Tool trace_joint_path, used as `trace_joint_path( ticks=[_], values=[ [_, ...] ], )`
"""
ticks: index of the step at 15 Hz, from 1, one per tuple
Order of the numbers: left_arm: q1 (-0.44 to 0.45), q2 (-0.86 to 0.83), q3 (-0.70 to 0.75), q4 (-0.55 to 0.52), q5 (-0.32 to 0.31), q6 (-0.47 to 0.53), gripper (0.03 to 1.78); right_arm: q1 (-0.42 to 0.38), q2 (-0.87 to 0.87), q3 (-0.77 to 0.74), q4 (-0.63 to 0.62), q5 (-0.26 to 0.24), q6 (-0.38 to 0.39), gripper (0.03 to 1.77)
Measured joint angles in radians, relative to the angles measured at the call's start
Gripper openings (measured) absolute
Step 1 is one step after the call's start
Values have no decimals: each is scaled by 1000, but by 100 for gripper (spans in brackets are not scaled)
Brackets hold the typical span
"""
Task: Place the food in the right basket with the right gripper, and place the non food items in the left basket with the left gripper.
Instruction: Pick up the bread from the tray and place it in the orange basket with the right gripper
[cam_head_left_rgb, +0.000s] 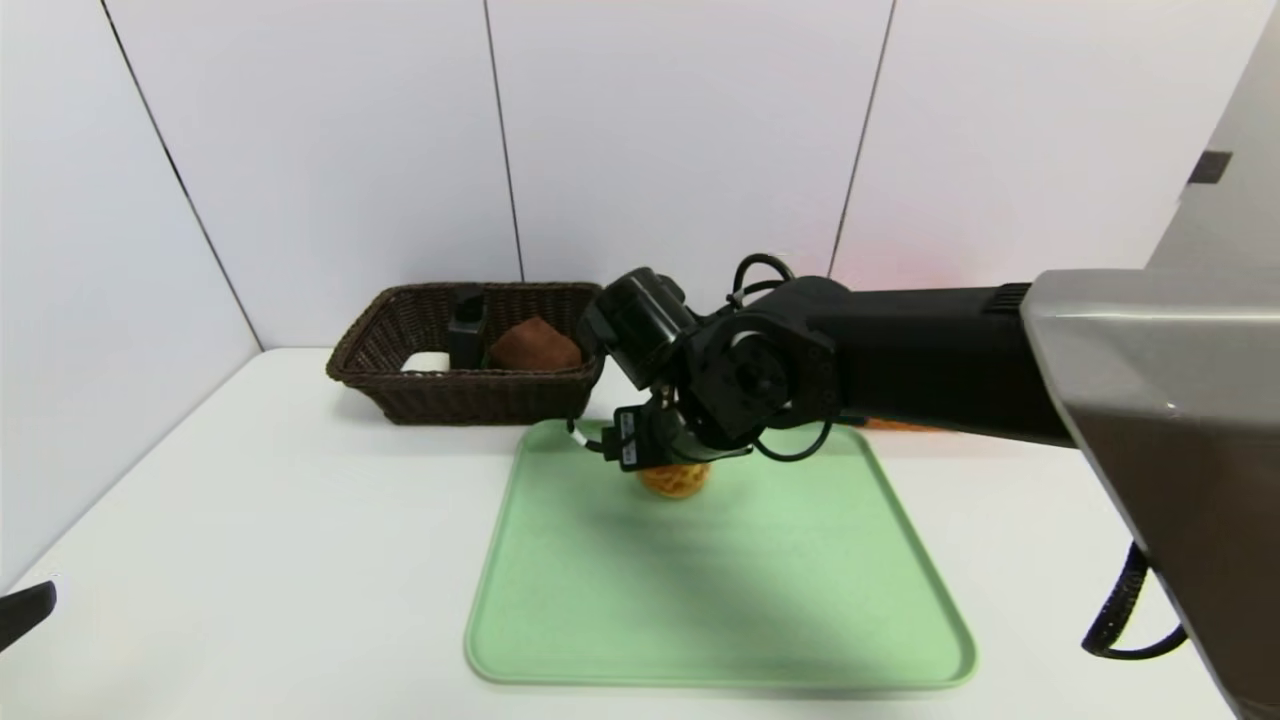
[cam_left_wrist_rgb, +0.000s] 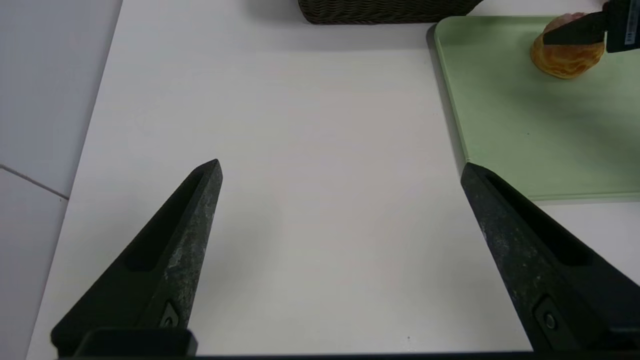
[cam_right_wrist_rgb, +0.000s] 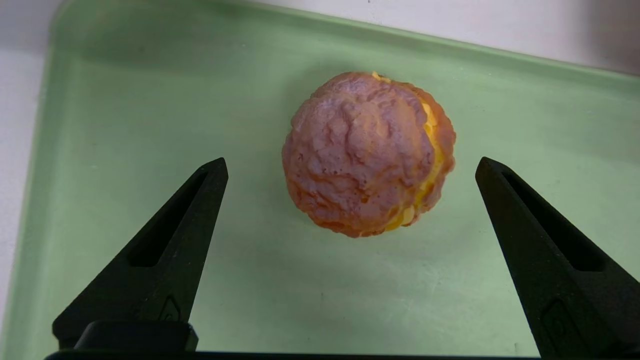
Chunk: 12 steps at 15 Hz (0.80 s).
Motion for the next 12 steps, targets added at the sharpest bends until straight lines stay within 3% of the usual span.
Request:
trace_joint_path(
  ticks=[12],
  values=[
    [0,-25,23,2,-6,9,169,-37,90,-17,-61,0,-11,171]
  ],
)
